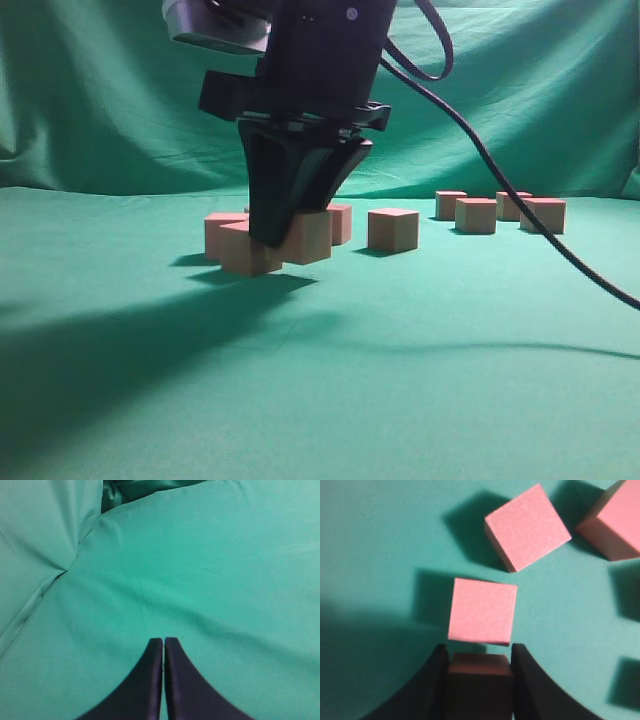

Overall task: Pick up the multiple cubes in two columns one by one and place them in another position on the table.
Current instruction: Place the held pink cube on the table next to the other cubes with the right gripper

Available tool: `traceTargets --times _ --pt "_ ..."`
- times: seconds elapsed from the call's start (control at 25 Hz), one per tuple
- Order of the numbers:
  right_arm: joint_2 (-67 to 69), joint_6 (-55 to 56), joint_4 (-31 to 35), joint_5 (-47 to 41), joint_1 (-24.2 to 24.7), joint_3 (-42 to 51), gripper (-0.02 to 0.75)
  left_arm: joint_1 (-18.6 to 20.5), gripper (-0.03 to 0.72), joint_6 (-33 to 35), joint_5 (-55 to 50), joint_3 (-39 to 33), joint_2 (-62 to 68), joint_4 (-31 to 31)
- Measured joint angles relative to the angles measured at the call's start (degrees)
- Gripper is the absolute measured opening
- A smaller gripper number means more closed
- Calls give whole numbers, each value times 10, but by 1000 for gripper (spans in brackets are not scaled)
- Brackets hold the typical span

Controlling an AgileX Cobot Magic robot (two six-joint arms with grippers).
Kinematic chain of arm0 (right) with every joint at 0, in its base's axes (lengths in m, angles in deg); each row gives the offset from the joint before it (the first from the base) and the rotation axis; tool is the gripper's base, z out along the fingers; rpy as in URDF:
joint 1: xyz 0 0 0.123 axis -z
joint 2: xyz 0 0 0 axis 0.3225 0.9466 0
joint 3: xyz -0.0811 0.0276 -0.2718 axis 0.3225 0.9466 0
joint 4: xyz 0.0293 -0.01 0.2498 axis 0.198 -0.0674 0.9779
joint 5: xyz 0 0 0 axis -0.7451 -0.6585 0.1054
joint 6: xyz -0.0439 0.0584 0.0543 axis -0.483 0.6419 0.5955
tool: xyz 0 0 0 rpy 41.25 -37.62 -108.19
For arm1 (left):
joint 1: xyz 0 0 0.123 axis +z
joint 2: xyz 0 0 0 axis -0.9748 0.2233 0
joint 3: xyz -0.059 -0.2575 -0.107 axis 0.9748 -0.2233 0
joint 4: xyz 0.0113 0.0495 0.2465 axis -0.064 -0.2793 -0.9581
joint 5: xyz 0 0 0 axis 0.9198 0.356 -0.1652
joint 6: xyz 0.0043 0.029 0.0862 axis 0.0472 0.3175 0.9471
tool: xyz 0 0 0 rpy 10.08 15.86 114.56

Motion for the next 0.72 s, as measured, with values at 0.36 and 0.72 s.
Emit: traceTargets --times 0.36,0.72 --pt "14 -12 0 -13 0 0 262 0 0 0 0 0 0 0" --pt "15 -73 -2 -31 0 0 366 0 0 0 0 0 0 0"
